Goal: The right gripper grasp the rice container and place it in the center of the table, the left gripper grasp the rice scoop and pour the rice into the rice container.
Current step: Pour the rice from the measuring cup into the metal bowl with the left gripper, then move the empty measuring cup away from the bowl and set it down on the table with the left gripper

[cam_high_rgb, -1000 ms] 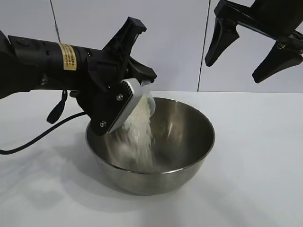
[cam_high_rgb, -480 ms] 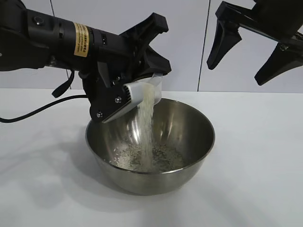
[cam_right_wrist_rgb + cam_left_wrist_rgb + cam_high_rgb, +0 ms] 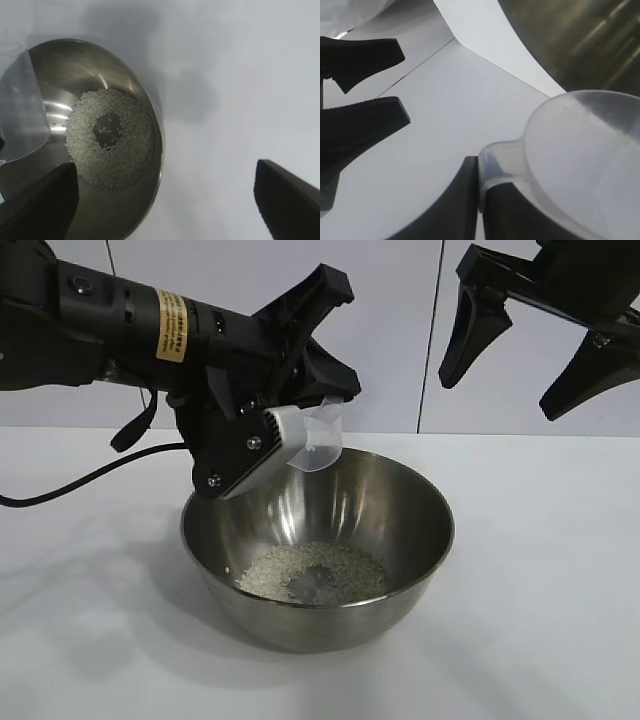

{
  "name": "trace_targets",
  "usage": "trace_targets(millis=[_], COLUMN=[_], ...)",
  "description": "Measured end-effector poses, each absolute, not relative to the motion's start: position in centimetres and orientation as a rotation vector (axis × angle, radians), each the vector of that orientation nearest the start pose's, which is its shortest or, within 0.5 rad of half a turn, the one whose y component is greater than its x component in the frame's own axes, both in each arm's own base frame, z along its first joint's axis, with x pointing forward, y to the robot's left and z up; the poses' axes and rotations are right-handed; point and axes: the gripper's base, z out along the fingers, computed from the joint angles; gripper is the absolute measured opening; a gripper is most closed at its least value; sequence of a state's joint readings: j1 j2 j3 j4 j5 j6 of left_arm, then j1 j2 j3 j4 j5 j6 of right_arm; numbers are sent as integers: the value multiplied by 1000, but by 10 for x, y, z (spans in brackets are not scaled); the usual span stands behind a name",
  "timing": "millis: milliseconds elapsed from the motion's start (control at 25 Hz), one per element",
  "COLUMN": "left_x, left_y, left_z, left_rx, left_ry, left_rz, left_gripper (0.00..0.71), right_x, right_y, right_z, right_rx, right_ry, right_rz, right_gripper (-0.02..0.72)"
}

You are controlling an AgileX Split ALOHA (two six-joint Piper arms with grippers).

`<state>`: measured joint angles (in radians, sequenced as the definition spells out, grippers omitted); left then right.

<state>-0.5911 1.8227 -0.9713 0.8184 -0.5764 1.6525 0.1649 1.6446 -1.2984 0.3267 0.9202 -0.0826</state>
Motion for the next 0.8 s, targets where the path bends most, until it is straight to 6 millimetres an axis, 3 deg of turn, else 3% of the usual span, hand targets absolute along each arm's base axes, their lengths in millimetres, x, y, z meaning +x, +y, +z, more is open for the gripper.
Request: trace_targets(millis=[160,360,600,800], left_x=[297,297,288,288], left_y=[-244,-244,-226,-194], left_z=[202,209,211,211], left_rx=[1937,1731,1171,676], left_ry=[-33,369,876,1243], left_rz=[766,504,104,-90], left_gripper=[6,6,6,6], right_x=[335,335,335,335], right_y=[79,79,79,79], right_z=[278,278,278,279], right_rx=[-137,-137,-137,-135], right_ry=[2730,2730,2728,2722], right_rz=[433,433,433,433], right_gripper=[660,660,659,659])
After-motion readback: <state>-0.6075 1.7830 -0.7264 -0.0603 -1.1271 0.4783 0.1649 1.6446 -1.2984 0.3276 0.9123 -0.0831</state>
